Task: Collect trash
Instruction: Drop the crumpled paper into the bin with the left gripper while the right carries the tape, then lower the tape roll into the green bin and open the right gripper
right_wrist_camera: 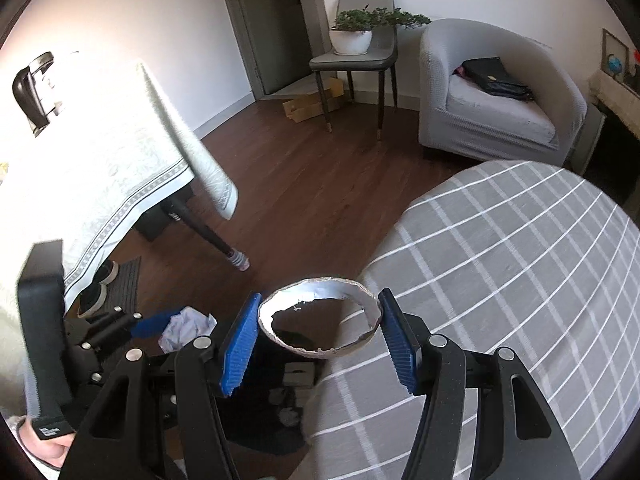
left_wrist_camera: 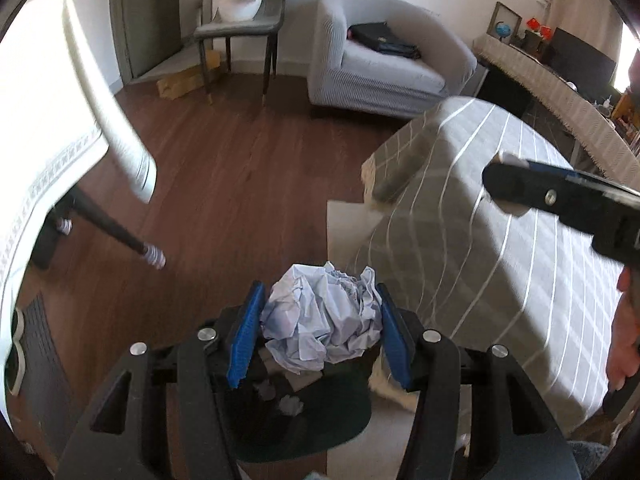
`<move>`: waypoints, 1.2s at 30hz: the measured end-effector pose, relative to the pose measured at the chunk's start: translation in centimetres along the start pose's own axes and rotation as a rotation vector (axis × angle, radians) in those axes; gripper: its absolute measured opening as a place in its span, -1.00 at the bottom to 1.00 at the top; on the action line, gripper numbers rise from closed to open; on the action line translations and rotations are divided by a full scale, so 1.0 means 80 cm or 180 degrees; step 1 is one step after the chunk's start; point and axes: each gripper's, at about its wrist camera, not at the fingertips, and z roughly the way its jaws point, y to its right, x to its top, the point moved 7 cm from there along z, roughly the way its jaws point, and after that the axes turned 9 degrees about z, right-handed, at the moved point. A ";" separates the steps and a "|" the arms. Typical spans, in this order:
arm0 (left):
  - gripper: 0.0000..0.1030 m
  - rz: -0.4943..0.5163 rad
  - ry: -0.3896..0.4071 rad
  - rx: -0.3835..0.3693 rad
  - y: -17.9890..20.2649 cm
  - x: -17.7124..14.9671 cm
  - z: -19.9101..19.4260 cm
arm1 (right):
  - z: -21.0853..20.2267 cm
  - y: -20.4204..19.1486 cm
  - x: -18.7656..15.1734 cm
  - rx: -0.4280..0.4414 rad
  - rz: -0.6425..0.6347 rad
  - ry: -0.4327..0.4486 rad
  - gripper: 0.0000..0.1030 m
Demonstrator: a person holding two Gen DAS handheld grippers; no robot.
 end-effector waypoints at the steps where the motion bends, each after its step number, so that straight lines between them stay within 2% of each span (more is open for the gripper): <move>1: 0.12 -0.0008 -0.0023 0.0000 -0.002 -0.009 -0.001 | 0.000 -0.004 -0.004 0.0011 -0.0007 -0.0011 0.16; 10: 0.12 -0.0100 -0.0300 0.0022 -0.025 -0.077 0.026 | 0.006 -0.042 -0.030 0.0071 -0.0119 -0.0099 0.16; 16: 0.14 -0.0240 -0.0516 -0.0065 -0.041 -0.109 0.062 | 0.020 -0.060 -0.039 0.0095 -0.0208 -0.0185 0.16; 22: 0.23 -0.0427 -0.0628 -0.0191 -0.051 -0.125 0.091 | 0.038 -0.071 -0.047 0.0108 -0.0268 -0.0287 0.16; 26: 0.39 -0.0285 -0.0659 -0.0147 -0.047 -0.137 0.096 | 0.049 -0.075 -0.052 0.0112 -0.0282 -0.0343 0.16; 32: 0.40 -0.0279 -0.0651 -0.0072 -0.062 -0.140 0.090 | 0.066 -0.084 -0.063 0.0103 -0.0304 -0.0418 0.16; 36: 0.29 -0.0264 -0.0588 -0.0049 -0.075 -0.136 0.074 | 0.084 -0.093 -0.074 0.0105 -0.0321 -0.0501 0.16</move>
